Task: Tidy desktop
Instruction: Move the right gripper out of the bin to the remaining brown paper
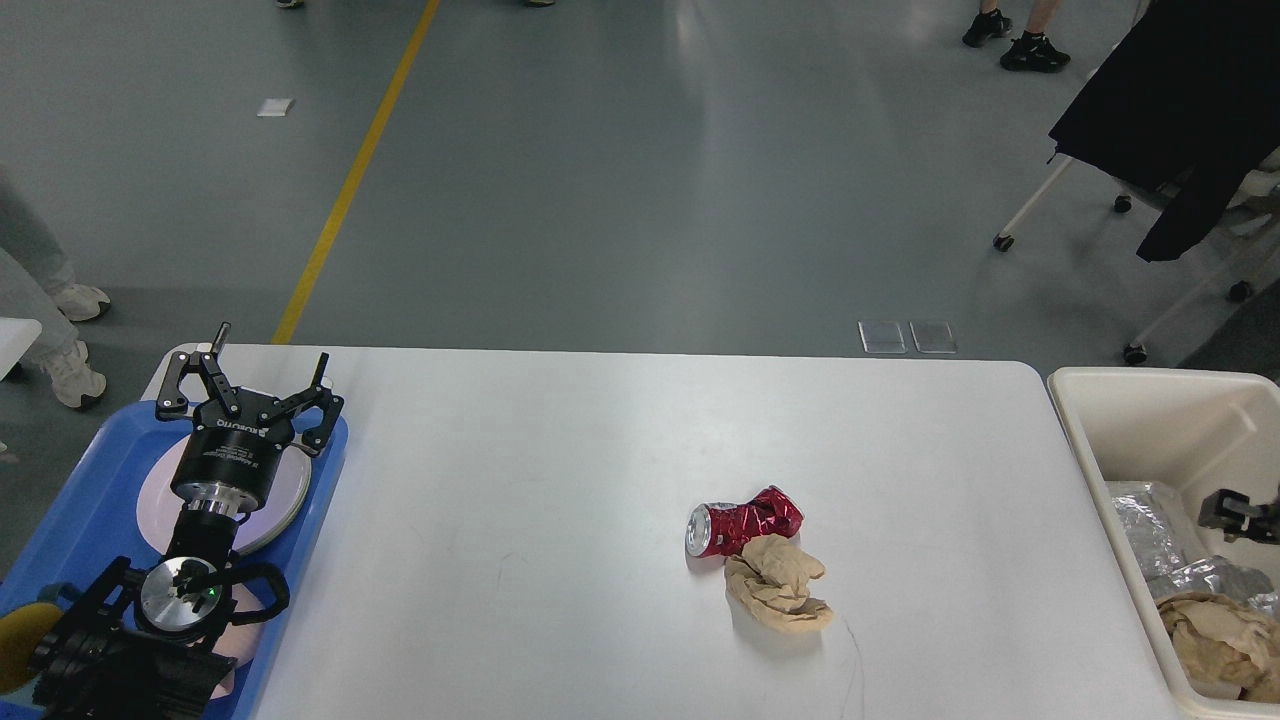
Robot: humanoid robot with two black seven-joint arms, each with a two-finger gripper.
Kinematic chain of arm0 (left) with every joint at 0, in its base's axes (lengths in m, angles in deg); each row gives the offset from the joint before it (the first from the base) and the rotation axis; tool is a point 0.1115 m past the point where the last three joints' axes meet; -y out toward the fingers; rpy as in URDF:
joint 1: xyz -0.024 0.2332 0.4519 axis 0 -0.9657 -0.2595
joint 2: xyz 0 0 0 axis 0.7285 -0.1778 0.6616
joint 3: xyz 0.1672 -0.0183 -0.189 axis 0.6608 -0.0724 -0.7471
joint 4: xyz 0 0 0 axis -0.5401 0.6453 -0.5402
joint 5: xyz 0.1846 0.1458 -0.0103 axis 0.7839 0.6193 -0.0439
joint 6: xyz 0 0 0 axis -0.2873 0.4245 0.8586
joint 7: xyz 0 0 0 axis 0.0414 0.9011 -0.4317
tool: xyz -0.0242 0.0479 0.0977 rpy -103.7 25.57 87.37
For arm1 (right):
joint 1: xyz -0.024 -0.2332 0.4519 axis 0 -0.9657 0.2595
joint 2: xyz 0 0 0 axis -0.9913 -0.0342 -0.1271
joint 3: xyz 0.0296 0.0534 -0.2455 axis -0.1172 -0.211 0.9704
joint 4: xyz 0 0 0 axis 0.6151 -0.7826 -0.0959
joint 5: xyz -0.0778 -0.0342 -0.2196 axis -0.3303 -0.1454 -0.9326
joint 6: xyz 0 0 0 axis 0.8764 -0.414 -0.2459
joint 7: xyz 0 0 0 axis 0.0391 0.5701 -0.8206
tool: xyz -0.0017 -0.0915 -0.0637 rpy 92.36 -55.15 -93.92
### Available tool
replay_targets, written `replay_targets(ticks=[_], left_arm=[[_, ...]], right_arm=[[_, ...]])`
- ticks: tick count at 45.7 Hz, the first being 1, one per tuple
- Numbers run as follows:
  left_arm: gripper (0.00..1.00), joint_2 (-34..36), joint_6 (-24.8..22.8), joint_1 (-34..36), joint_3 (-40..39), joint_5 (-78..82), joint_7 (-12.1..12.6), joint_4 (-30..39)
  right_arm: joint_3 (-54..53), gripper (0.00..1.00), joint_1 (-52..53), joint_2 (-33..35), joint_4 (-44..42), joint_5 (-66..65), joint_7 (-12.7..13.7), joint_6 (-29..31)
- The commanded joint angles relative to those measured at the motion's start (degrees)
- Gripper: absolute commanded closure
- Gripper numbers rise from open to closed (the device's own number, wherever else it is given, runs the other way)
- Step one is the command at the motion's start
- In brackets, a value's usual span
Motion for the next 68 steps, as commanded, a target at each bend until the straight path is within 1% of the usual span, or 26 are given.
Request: replay_targets(ticks=[1,7,8,10,12,18,22,24,26,29,33,34,35,38,46,49,54,61,63,68], left_arm=[[0.03,0.0,0.0,0.0,0.0,0.0,0.0,0.0],[0.03,0.0,0.0,0.0,0.0,0.0,0.1,0.0],[0.03,0.0,0.0,-0.1,0.0,0.0,0.1,0.0],[0.03,0.0,0.0,-0.1,0.0,0.0,0.0,0.0],[0.03,0.0,0.0,-0.1,0.0,0.0,0.1,0.0],[0.03,0.0,0.0,-0.1,0.0,-0.1,0.0,0.0],[0.03,0.0,0.0,-0.1,0.0,-0.1,0.0,0.0],[0.03,0.0,0.0,0.0,0.0,0.0,0.0,0.0],[0.03,0.0,0.0,0.0,0.0,0.0,0.0,0.0],[0.03,0.0,0.0,-0.1,0.0,0.0,0.0,0.0],[0.03,0.0,0.0,0.0,0.0,0.0,0.0,0.0],[0.03,0.0,0.0,-0.1,0.0,0.0,0.0,0.0],[0.03,0.0,0.0,0.0,0.0,0.0,0.0,0.0],[0.03,0.0,0.0,0.0,0.0,0.0,0.0,0.0],[0.03,0.0,0.0,0.0,0.0,0.0,0.0,0.0],[0.03,0.0,0.0,0.0,0.0,0.0,0.0,0.0],[0.03,0.0,0.0,0.0,0.0,0.0,0.0,0.0],[0.03,0.0,0.0,-0.1,0.0,0.0,0.0,0.0],[0.03,0.0,0.0,0.0,0.0,0.0,0.0,0.0],[0.03,0.0,0.0,0.0,0.0,0.0,0.0,0.0]], right_arm=[[8.8,0.00,17.7,-5.4,10.1,0.1,1.2,5.7],[10.6,0.00,32.4,-14.6,14.8,1.3,1.1,21.6],[9.9,0.00,37.6,-19.2,16.6,1.9,0.8,26.8],[9.2,0.00,41.5,-21.7,18.9,3.1,0.7,29.6],[7.5,0.00,44.9,-22.5,21.9,5.4,0.7,30.9],[0.9,0.00,49.9,-22.6,29.6,12.4,0.7,31.0],[0.3,0.00,53.0,-23.4,33.7,13.4,0.2,29.9],[0.7,0.00,54.9,-24.3,36.2,13.6,-0.6,28.6],[1.4,0.00,56.4,-24.8,38.0,13.6,-2.5,27.0],[3.9,0.00,57.9,-25.8,39.5,13.8,-7.1,24.5],[9.9,0.00,59.0,-30.1,40.7,14.1,-12.8,21.4],[10.9,0.00,59.0,-30.9,40.7,14.1,-13.7,20.8],[11.5,0.00,58.8,-31.3,40.8,14.1,-13.9,20.2],[12.1,0.00,58.1,-31.1,41.0,14.1,-13.9,20.1],[11.5,0.00,57.8,-29.1,41.1,16.1,-12.3,20.8],[11.7,0.00,57.8,-29.1,41.4,18.0,-11.1,20.9],[11.5,0.00,57.3,-29.2,41.6,21.4,-8.3,21.3],[10.1,0.00,53.9,-29.4,40.3,22.8,-8.0,20.2],[8.5,0.00,52.0,-30.0,39.5,23.0,-8.0,19.5],[1.8,0.00,42.1,-31.9,38.0,23.0,-8.0,12.6]])
